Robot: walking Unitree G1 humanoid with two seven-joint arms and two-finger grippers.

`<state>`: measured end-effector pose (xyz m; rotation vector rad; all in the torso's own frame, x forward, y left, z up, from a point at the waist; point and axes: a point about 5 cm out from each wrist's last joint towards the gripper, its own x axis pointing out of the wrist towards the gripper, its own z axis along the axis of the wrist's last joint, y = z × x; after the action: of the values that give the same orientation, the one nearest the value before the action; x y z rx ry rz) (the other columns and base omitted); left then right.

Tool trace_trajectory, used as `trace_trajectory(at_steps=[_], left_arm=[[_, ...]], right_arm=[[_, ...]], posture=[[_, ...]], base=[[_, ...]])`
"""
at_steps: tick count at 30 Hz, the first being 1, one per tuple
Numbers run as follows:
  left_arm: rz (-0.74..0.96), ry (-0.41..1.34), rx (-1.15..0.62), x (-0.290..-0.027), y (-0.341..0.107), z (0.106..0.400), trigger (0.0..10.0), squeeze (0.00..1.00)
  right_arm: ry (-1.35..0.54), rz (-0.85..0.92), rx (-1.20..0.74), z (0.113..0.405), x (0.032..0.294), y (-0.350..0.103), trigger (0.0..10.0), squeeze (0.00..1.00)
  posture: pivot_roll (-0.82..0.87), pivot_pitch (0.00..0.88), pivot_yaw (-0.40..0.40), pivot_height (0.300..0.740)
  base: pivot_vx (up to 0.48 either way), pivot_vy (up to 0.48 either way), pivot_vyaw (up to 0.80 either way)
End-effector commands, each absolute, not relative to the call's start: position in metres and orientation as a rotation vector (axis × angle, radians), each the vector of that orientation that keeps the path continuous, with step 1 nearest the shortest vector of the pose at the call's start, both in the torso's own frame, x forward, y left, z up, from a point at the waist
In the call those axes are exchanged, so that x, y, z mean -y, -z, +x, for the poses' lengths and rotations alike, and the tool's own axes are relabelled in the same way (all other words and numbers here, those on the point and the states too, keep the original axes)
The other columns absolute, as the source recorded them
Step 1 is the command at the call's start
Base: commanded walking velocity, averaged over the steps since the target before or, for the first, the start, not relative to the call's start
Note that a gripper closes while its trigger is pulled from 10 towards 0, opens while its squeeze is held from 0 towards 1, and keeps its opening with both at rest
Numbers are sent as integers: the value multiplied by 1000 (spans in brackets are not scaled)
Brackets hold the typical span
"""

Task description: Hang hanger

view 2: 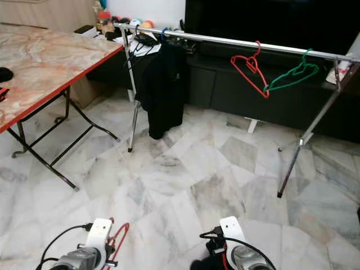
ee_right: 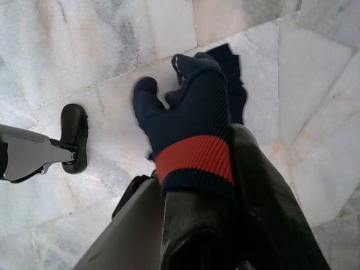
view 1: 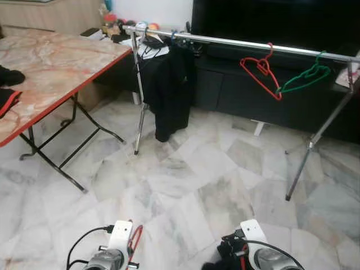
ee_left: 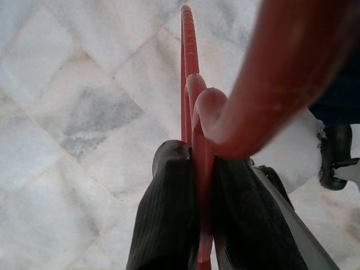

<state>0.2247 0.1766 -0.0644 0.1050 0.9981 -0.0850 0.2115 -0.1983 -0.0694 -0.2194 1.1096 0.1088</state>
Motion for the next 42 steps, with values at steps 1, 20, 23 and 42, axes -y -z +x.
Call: trace_trajectory(at_steps=[1, 20, 23, 42], left_arm=[[113, 101, -1005, -172, 65, 224, 10000, 0], [116, 103, -1005, -173, 65, 224, 10000, 0], [116, 103, -1005, -173, 65, 224, 10000, 0], [116, 104, -1005, -173, 65, 224, 10000, 0]], right_arm=[[-93, -214, -1098, 214, 201, 68, 10000, 0], [-88, -214, -1107, 214, 201, 68, 10000, 0], [-86, -212, -1106, 213, 201, 68, 10000, 0], [-81, -205, -1086, 215, 201, 67, 10000, 0]], posture=[[-17, 0, 4, 740], [-17, 0, 5, 740], [-17, 0, 5, 740], [-17, 0, 5, 740]], base=[[0, 274, 0], [0, 272, -33], [0, 266, -710], [0, 261, -55]])
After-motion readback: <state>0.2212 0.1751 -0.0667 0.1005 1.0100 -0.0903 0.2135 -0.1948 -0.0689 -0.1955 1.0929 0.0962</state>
